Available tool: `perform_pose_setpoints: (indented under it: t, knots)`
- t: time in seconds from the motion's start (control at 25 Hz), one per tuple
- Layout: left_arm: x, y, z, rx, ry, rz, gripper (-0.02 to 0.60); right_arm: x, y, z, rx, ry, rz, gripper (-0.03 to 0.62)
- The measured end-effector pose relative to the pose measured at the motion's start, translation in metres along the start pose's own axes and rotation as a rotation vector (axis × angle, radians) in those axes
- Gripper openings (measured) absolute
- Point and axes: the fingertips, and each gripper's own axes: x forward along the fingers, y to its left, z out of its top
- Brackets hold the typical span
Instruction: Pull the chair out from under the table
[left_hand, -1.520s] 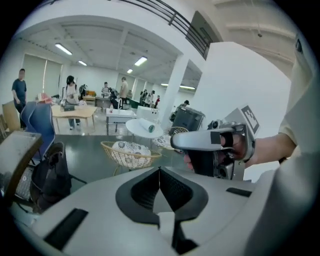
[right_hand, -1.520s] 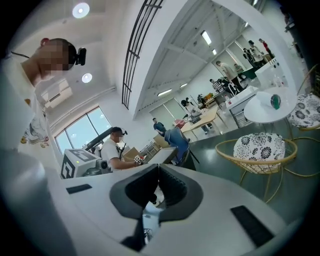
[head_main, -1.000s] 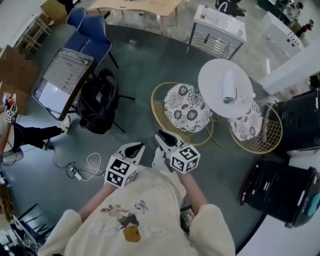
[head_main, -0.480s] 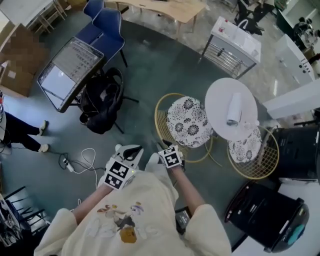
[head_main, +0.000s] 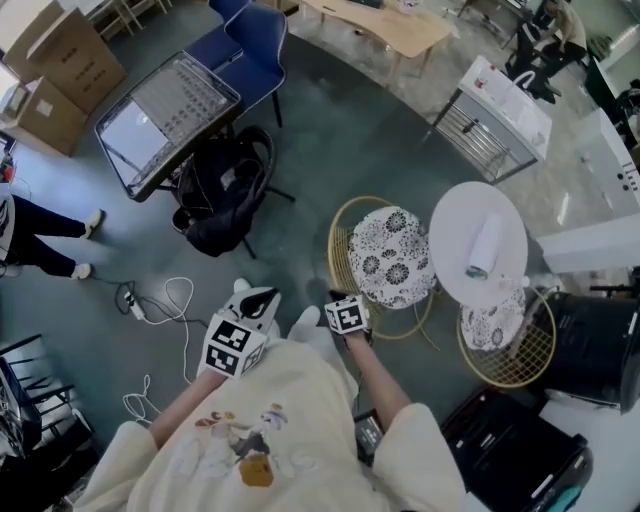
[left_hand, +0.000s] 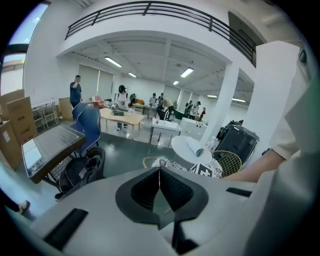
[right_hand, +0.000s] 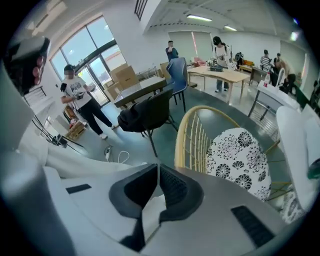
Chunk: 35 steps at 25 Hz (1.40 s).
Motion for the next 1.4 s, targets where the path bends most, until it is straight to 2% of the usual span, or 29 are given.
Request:
perform_pose_setpoints:
  t: [0.08,0.16,0.24,0.32,0.36,0.44,0.52,0.64,0.88,1.04,1.16,1.24,1.4]
  knots:
    - [-0.003,0.002,-0.004,-0.015,0.006,0.011,0.009,-0.003,0.002,-0.002,-0.034,0.002,-0.049,0.02]
    - [-0.004,-0.002,-0.009,-0.019,0.018,0.007,0.009,-0.013,-0.007,0.008,-0.053,-0.057,-0.114,0.021]
    - [-0.003,-0.007,-0.01,-0.006,0.026,-0.004,0.009,-0.017,-0.016,0.016,-0.063,-0.09,-0.14,0.045]
    - [-0.001,-0.011,-0.009,0.014,0.028,-0.009,0.009,-0.009,-0.02,0.004,-0.056,-0.028,-0.114,0.137]
    - [-0.001,-0.012,-0.009,0.019,0.026,-0.008,0.009,-0.002,-0.02,-0.01,-0.048,0.029,-0.099,0.141]
    - [0.0,-0.011,-0.008,0.02,0.02,0.0,0.009,0.007,-0.027,-0.036,-0.062,0.118,-0.118,0.14]
    - [0.001,-0.007,-0.005,0.013,0.012,0.013,0.009,0.008,-0.036,-0.042,-0.11,0.134,-0.152,0.066]
    - [-0.002,-0.004,-0.003,0.005,0.004,0.017,0.009,0.009,-0.033,-0.045,-0.096,0.168,-0.117,0.063]
    - [0.001,-0.009,0.001,0.025,-0.001,-0.038,0.009,0.008,-0.027,-0.036,0.0,0.104,-0.121,0.058]
    - [-0.002,-0.014,-0.002,0.11,0.029,-0.091,0.009,0.006,-0.021,-0.059,0.004,0.195,-0.153,0.058]
    - [-0.015,-0.015,-0.001,0.178,0.016,-0.105,0.009,0.002,-0.011,-0.066,-0.003,0.179,-0.154,0.057]
    - [-0.024,-0.004,-0.001,0.176,0.013,-0.099,0.009,0.005,0.0,-0.065,-0.002,0.173,-0.141,0.058]
    - [-0.047,0.024,-0.009,0.119,0.005,-0.088,0.009,0.007,0.021,-0.077,-0.001,0.212,-0.159,0.058]
